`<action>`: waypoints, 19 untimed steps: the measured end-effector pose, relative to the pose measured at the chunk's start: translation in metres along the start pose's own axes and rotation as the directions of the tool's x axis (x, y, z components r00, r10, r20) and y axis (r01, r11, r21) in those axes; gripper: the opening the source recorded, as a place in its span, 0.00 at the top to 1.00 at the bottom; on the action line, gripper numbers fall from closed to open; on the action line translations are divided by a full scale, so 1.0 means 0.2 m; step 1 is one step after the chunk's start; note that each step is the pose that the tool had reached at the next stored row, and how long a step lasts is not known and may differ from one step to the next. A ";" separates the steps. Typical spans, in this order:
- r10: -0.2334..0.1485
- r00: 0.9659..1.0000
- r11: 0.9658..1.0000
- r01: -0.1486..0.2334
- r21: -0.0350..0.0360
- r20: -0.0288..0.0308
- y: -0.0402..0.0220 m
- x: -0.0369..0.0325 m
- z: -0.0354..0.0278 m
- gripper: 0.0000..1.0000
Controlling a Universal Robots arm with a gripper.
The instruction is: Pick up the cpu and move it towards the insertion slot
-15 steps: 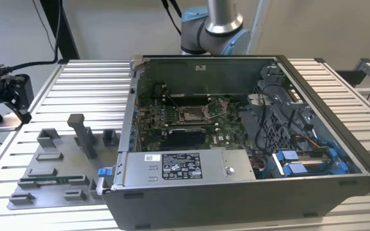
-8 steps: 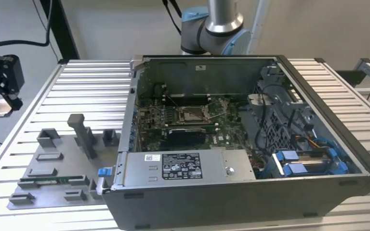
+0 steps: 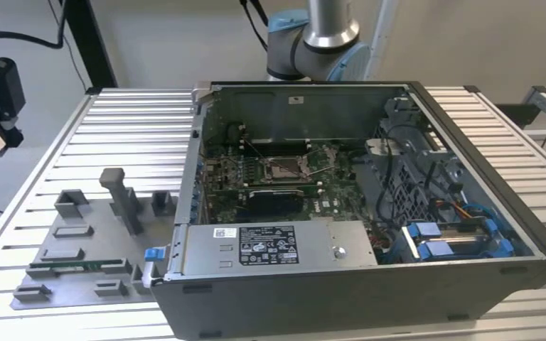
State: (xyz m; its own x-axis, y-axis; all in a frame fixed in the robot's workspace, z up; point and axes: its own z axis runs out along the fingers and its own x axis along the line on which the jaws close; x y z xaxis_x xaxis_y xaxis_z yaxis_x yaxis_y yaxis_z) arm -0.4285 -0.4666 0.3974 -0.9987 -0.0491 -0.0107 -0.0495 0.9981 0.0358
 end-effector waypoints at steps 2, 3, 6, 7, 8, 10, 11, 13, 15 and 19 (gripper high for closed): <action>0.000 1.000 1.000 0.000 0.000 0.000 0.000 0.000 0.000 1.00; 0.000 1.000 1.000 0.000 0.000 0.000 0.000 0.000 0.000 1.00; 0.000 1.000 1.000 0.000 0.000 0.000 0.000 -0.004 -0.001 1.00; 0.000 1.000 1.000 0.000 0.000 0.000 0.000 -0.011 -0.001 1.00; 0.000 1.000 1.000 0.000 0.000 0.000 -0.001 -0.020 0.000 1.00; 0.000 1.000 1.000 0.000 0.000 0.000 -0.001 -0.035 0.000 1.00; 0.000 1.000 1.000 0.000 0.000 0.000 -0.002 -0.044 0.000 1.00; 0.000 1.000 1.000 0.000 0.000 0.000 -0.003 -0.069 0.000 1.00; 0.000 1.000 1.000 0.000 0.000 0.000 -0.004 -0.107 0.001 1.00; 0.000 1.000 1.000 0.000 0.000 0.000 -0.007 -0.189 0.001 1.00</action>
State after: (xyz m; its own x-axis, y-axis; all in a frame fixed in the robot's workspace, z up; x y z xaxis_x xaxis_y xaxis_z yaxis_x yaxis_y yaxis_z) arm -0.3907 -0.4661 0.3974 -0.9987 -0.0491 -0.0110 -0.0495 0.9981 0.0358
